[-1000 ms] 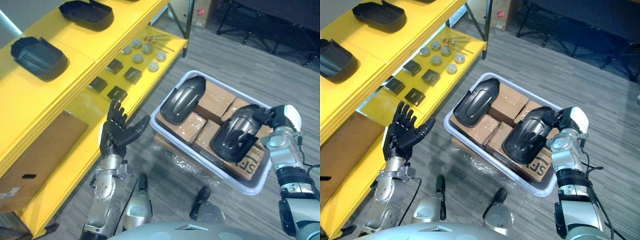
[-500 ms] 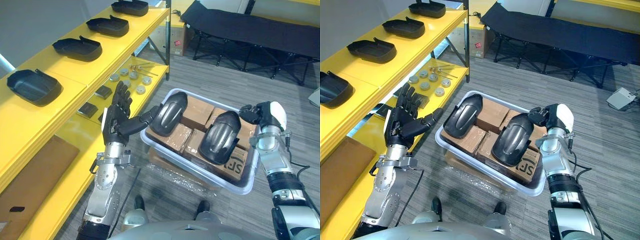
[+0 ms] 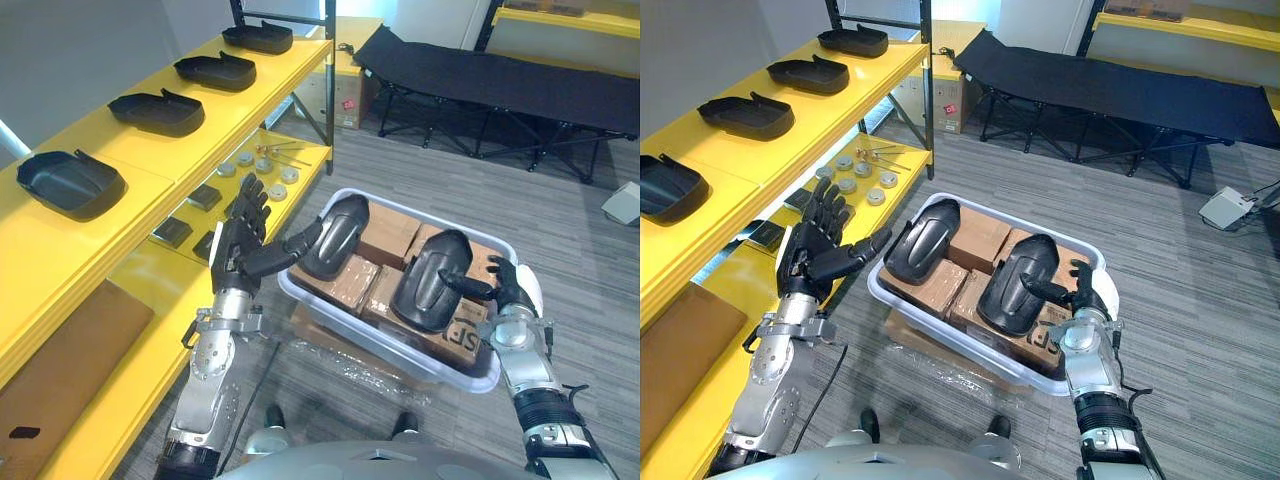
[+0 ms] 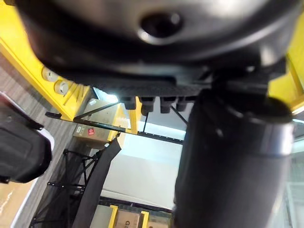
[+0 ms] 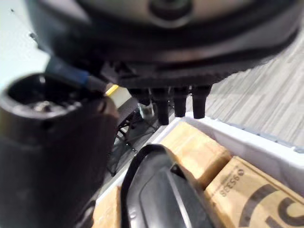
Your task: Walk over and take three plastic housings, then place them on the shelf
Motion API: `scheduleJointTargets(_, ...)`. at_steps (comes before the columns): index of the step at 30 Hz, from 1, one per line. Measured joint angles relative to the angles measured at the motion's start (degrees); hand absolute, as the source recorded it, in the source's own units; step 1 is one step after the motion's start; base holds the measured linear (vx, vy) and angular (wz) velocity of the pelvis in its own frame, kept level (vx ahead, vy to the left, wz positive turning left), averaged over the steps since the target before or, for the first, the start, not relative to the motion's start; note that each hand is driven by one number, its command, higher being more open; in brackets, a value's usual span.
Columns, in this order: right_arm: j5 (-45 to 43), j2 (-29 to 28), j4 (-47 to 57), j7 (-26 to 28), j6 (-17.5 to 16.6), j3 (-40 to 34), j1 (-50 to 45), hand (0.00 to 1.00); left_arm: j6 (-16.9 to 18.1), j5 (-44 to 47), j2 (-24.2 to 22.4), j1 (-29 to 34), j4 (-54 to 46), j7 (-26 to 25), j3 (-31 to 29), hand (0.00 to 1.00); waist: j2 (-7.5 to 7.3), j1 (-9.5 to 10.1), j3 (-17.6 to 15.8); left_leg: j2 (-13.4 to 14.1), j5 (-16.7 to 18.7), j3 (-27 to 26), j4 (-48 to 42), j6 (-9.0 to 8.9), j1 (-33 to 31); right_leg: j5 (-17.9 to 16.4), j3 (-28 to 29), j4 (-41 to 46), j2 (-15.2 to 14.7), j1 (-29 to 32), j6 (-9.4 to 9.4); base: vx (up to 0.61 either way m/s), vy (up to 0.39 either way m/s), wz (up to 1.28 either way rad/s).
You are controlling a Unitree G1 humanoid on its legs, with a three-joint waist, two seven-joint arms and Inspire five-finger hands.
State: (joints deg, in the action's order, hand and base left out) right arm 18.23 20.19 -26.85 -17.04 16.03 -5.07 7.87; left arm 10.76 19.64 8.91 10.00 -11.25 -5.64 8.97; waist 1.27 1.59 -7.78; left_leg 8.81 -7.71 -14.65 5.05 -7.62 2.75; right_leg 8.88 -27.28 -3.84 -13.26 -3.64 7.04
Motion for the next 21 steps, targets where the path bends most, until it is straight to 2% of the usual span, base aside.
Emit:
scheduleJointTargets(2,0.52,0.7,-3.11,-4.07,2.68,-0.74,2.69,1.0,-0.05,0.12,0.01,1.02,-0.09,0.55,-0.3,1.0,0.0,0.17,0.19,0.04,-0.48,0.47,-0.06,0.25,-2.86,0.43,-1.08,-0.33,0.0,2.19,0.01,-0.02,-0.003,0.16)
scheduleJointTargets(4,-0.09,1.69,-6.99,-7.12,3.96,-2.61,6.06,1.0,-0.2,0.16,0.09,1.81,-0.09,0.57,-0.48,1.0,-0.08,0.68,-0.07,-0.05,-1.35,0.99,-0.17,0.41,-5.14,1.38,-1.57,-0.45,-0.08,4.01,-0.36,-0.01,0.006,0.14)
scheduleJointTargets(6,-1.31,2.83,-8.49,-9.6,4.45,-3.97,7.7,1.0,-0.29,0.17,0.06,1.83,-0.09,0.57,-0.54,1.0,0.1,1.35,-0.73,-0.09,-2.09,1.77,-0.24,0.41,-6.56,1.95,-2.35,-0.42,-0.09,4.83,-0.48,-0.01,0.006,0.2)
scheduleJointTargets(9,-4.02,5.38,-9.44,-12.71,4.42,-4.41,11.84,1.0,0.28,0.86,0.11,1.68,-0.09,0.23,-0.61,1.0,0.47,1.5,-3.47,-0.32,-2.43,2.58,-0.26,0.7,-8.81,2.32,-3.05,-0.08,-0.36,6.7,-0.7,-0.02,0.012,0.14)
scheduleJointTargets(13,-5.51,7.47,-11.99,-13.47,3.26,-4.42,16.86,1.0,0.47,2.8,0.13,0.59,-0.09,-0.08,-0.3,1.0,0.62,1.49,-7.97,-0.39,-2.6,2.81,-1.21,1.14,-10.71,2.25,-2.93,1.31,-0.83,8.6,-0.91,-0.02,0.012,0.03)
scheduleJointTargets(15,-6.71,9.14,-14.89,-13.59,2.0,-4.4,20.39,1.0,0.69,3.07,0.15,-1.41,-0.09,-0.51,-0.06,1.0,0.93,1.56,-12.57,-0.18,-1.72,3.36,-4.94,1.47,-13.35,2.07,-2.42,3.08,-1.26,10.06,-1.2,-0.05,0.016,0.05)
scheduleJointTargets(18,-8.02,10.43,-17.98,-13.56,1.27,-4.04,22.93,1.0,1.48,4.61,0.21,-2.38,-0.04,-1.81,1.32,1.0,1.69,1.67,-15.09,-0.1,-0.25,3.45,-8.8,1.78,-15.97,2.08,-2.08,3.88,-1.7,11.33,-1.23,-0.01,0.006,0.01)
scheduleJointTargets(21,-8.24,11.06,-20.1,-13.3,0.69,-2.64,23.67,1.0,2.81,4.74,0.17,-2.86,0.02,-2.62,2.05,1.0,2.15,2.35,-15.39,0.28,1.22,3.47,-11.6,1.83,-18.33,2.09,-1.45,4.26,-1.68,12.8,-1.24,0.0,0.027,-0.07)
